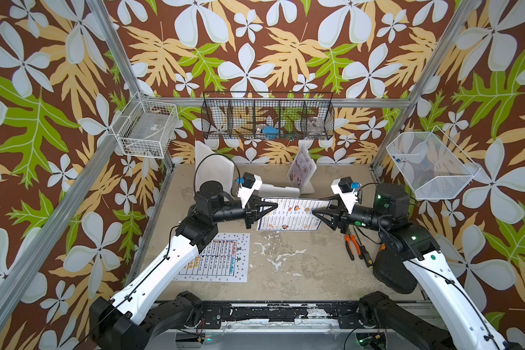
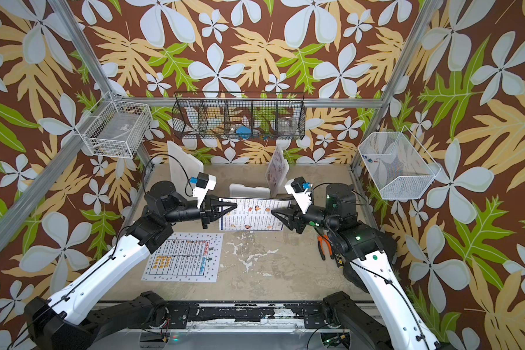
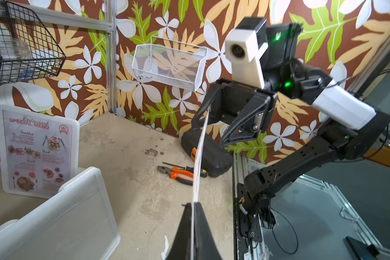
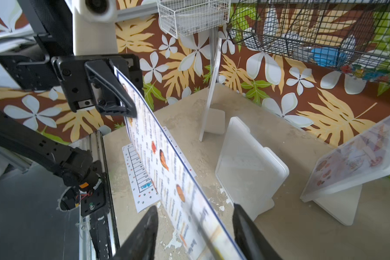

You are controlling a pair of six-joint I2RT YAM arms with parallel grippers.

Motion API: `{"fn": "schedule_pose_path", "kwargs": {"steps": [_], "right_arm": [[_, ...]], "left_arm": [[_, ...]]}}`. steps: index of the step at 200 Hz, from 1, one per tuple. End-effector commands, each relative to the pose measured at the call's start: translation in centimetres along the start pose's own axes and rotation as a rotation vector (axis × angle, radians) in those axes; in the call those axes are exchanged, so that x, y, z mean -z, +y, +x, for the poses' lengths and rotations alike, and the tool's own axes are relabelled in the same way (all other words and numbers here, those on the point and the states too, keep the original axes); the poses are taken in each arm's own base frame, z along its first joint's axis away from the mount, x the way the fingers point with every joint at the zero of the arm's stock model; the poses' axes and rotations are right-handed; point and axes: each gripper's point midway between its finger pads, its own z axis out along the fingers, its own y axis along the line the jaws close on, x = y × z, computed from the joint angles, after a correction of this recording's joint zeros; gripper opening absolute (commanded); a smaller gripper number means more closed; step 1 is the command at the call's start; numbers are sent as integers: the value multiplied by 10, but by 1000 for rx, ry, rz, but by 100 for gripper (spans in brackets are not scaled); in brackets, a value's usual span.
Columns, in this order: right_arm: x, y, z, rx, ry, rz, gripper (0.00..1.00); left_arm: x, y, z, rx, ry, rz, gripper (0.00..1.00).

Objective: Insert the menus into the narrow rack
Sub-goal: Pick up the menu from the center of the board.

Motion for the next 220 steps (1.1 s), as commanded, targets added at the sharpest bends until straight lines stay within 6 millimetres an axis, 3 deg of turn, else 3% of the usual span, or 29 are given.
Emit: {"fn": "schedule_pose_path", "kwargs": {"steps": [1, 57, 119, 163, 220], "right_arm": [[10, 15, -36, -53, -182, -150, 57], [10, 18, -38, -148, -297, -280, 57], [23, 35, -51, -193, -420, -428, 55], [32, 43, -59, -278, -491, -537, 54], [16, 43, -59, -359, -514, -545, 52]], "left_arm": [[7, -12, -39, 4, -160, 36, 0], [20, -24, -69, 34, -299, 55, 0], [34, -34, -97, 41, -420, 68, 0], [40, -27, -109, 86, -507, 37, 0], [44, -14, -116, 143, -582, 0, 0]]}}
